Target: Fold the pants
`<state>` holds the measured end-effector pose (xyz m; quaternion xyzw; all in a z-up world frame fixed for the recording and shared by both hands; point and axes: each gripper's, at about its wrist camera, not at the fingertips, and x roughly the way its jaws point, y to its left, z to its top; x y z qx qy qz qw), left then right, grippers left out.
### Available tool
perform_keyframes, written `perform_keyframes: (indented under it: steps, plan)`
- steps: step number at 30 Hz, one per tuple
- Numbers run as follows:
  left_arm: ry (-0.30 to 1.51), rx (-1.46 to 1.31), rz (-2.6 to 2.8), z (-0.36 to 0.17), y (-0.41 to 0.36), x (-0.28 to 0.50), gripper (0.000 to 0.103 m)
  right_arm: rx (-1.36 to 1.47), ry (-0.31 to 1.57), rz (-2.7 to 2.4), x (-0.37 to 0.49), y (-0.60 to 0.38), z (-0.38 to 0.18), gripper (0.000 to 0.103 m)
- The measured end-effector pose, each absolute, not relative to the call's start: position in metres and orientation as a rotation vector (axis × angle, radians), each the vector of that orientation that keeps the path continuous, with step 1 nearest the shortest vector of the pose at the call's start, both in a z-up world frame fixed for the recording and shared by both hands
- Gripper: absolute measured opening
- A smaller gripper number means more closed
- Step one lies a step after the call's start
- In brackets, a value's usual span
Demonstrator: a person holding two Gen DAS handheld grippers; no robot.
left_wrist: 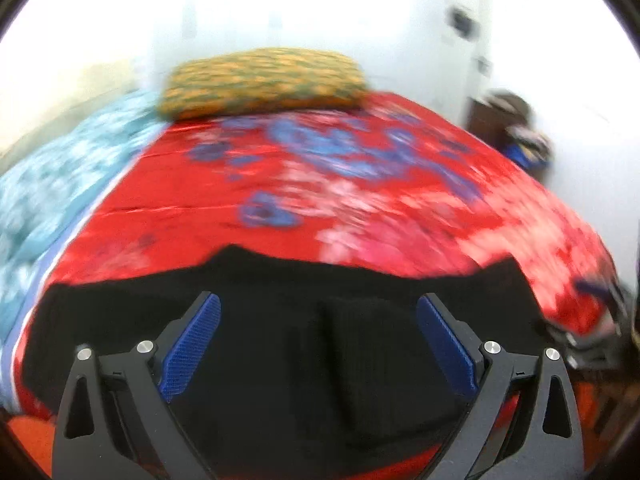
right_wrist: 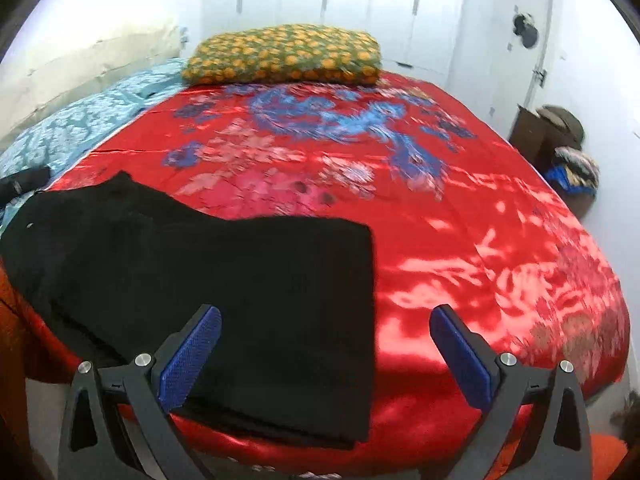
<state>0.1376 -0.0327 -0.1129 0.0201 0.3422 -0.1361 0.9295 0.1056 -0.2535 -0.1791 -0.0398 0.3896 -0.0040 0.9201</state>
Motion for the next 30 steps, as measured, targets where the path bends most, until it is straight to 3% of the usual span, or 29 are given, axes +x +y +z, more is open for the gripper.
perform_keyframes:
  steps: [4, 10, 15, 30]
  plan:
    - [0.860, 0.129, -0.348, -0.152, -0.065, 0.147, 0.099, -0.121, 0.793, 0.030, 0.109, -0.235, -0.181, 0.103]
    - [1.124, 0.106, -0.263, -0.207, -0.053, 0.172, 0.102, -0.165, 0.825, 0.095, 0.119, -0.221, -0.206, 0.103]
    - [1.135, 0.075, -0.257, -0.210, -0.049, 0.174, 0.103, -0.176, 0.931, 0.134, 0.125, -0.219, -0.234, 0.103]
    - [1.143, 0.087, -0.266, -0.208, -0.049, 0.172, 0.103, -0.117, 0.939, 0.159, 0.126, -0.226, -0.242, 0.103]
